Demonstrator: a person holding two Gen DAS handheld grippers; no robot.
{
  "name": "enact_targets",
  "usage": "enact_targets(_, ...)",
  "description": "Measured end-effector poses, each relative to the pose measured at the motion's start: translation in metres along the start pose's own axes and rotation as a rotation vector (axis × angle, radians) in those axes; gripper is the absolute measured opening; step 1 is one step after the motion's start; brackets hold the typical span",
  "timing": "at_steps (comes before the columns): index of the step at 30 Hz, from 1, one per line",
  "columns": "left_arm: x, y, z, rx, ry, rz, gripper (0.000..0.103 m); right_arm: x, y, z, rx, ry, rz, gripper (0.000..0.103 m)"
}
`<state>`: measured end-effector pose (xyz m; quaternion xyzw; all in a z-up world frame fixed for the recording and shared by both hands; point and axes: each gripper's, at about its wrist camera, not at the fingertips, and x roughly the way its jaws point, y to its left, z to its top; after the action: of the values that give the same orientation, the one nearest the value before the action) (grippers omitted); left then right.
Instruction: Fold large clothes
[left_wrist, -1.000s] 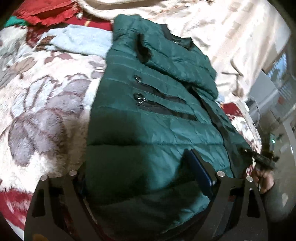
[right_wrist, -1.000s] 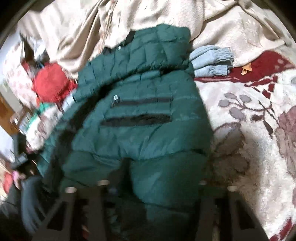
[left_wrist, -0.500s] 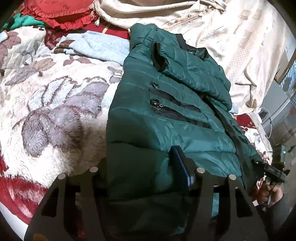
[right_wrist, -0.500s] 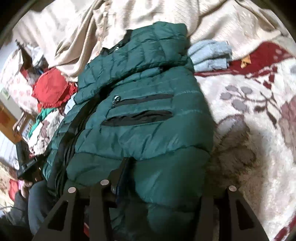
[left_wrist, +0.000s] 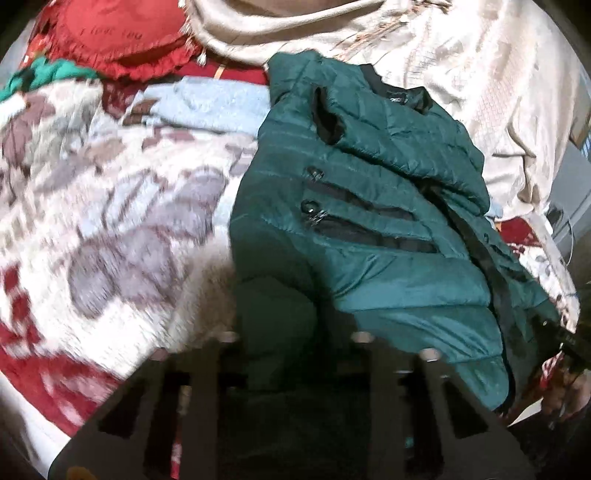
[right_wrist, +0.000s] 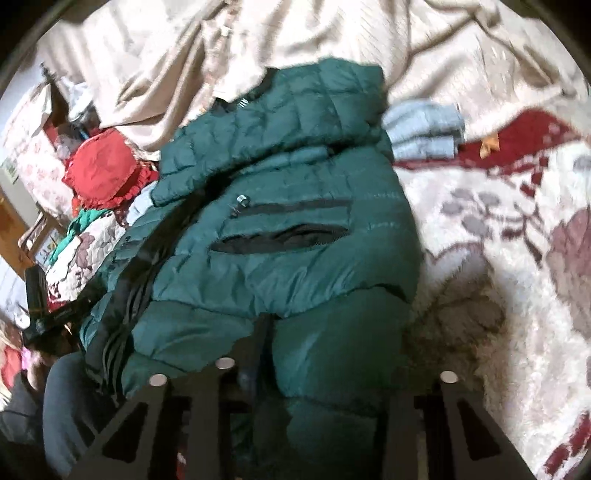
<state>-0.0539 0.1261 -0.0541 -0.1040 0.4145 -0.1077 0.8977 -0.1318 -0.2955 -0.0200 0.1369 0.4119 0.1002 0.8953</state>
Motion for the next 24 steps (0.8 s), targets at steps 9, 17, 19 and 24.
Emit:
enact_targets(9,-0.025,0.019,0.005,0.002,0.016,-0.018,0.013,-0.039,0.028,-0.026,-0.013,-0.125,-0.015,0.023)
enact_targets(17,-0.009,0.009,-0.001,0.043,0.052,0.053,0.024,-0.025,0.011,-0.023,0.071,-0.082,-0.022,0.023)
enact_targets(19,-0.006,0.005,-0.005,0.063,0.038,0.085,0.027,-0.020,0.011,-0.022,0.077,-0.061,-0.031,0.024)
enact_targets(24,-0.004,0.002,-0.011,0.053,0.020,0.127,0.029,0.001,0.009,-0.026,0.096,0.036,-0.088,0.043)
